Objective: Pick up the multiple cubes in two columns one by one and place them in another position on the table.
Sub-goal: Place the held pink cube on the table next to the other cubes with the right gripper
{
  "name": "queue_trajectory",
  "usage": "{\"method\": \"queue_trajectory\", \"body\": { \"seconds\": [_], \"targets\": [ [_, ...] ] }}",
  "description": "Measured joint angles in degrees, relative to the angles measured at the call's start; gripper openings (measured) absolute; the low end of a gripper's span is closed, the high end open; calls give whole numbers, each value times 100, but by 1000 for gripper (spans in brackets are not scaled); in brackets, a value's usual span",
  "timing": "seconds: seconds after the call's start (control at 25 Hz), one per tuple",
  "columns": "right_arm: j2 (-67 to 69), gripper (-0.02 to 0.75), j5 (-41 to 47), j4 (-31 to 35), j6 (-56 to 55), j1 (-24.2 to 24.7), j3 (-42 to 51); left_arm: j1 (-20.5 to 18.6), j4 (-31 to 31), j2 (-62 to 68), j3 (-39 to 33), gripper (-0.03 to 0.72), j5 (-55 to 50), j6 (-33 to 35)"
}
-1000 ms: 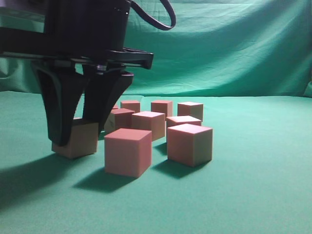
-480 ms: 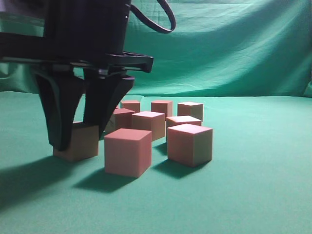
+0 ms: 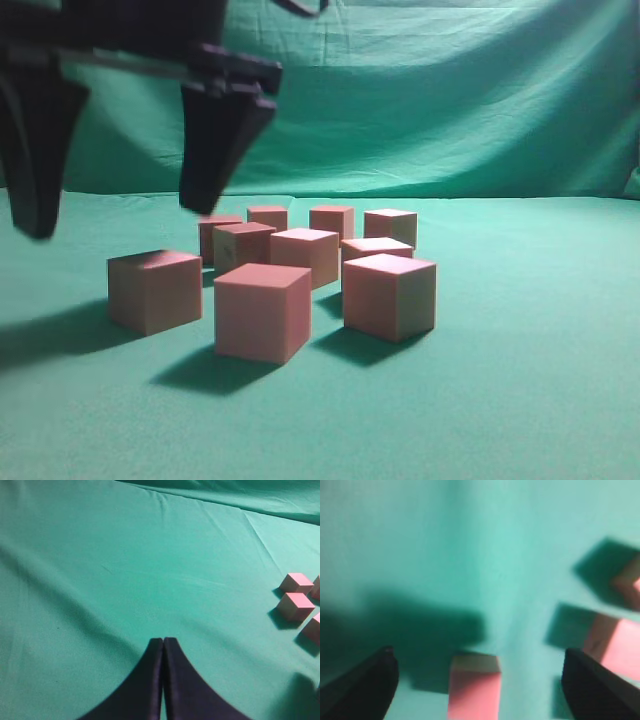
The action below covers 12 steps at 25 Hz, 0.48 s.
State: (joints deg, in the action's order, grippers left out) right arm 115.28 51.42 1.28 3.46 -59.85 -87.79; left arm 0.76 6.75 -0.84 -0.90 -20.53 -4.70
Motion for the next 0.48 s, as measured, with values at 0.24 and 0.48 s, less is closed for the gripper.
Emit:
{"method": "queue_trajectory", "body": {
  "seconds": [0.24, 0.48],
  "targets": [
    [0, 567, 981, -168, 19, 0, -1387, 0, 0, 0, 0, 0, 0, 0],
    [0, 240, 1930, -177, -69, 0, -3174, 0, 0, 0, 0, 0, 0, 0]
  ]
}}
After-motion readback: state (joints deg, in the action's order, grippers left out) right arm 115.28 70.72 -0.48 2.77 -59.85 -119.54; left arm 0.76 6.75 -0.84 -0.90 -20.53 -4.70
